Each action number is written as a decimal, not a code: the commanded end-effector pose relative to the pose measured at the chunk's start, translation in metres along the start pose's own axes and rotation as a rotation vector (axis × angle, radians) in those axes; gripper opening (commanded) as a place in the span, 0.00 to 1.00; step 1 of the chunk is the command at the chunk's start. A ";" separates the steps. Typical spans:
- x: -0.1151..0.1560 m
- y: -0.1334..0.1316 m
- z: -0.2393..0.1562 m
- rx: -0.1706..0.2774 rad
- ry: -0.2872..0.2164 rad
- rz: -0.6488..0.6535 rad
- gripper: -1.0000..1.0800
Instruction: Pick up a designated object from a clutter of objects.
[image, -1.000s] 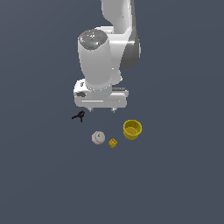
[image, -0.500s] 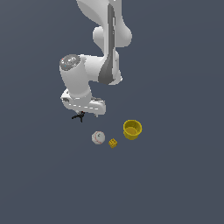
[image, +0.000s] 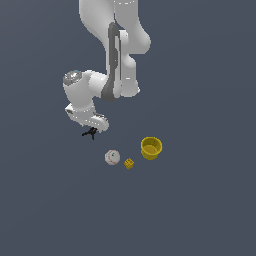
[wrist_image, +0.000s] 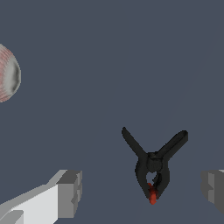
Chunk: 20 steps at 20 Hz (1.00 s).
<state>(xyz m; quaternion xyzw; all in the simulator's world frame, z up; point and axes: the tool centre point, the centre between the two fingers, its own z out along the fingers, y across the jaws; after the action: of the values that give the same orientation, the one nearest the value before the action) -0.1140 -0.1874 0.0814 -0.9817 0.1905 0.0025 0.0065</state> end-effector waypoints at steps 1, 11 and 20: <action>-0.007 0.012 0.008 -0.005 0.004 0.025 0.96; -0.015 0.027 0.017 -0.011 0.007 0.056 0.96; -0.016 0.027 0.039 -0.011 0.007 0.058 0.96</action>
<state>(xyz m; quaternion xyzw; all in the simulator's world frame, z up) -0.1389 -0.2064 0.0477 -0.9759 0.2184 0.0002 0.0002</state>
